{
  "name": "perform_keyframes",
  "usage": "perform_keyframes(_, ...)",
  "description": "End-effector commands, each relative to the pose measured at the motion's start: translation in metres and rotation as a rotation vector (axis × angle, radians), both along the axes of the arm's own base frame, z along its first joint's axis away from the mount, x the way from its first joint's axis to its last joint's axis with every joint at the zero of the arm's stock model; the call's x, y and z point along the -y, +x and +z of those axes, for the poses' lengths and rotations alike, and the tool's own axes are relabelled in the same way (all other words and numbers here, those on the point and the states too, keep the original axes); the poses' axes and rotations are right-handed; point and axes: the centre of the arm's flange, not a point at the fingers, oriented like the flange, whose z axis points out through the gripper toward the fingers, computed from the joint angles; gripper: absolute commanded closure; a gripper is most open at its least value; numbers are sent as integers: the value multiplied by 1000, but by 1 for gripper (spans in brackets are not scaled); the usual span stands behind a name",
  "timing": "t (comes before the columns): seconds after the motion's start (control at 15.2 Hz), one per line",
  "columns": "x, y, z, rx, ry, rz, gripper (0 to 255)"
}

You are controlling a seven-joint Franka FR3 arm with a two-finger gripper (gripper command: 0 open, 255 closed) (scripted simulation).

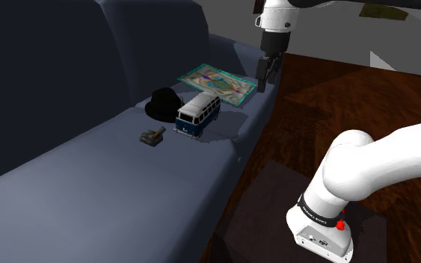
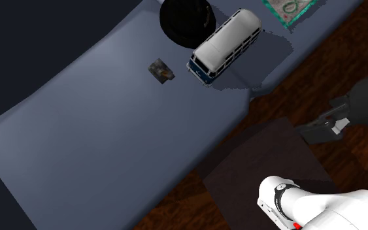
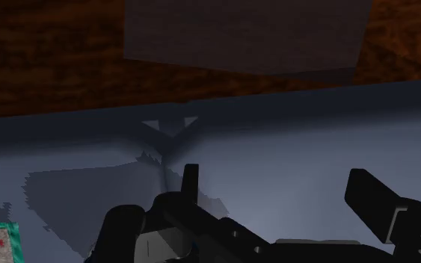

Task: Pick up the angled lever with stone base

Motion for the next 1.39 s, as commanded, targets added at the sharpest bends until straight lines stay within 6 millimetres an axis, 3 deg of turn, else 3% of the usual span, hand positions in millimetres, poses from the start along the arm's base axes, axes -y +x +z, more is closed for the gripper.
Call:
perform_keyframes(0.0, 0, 0, 0, 0, 0, 0, 0)
perform_keyframes(1.32, -91, 204, -132, 21, 37, 23, 0)
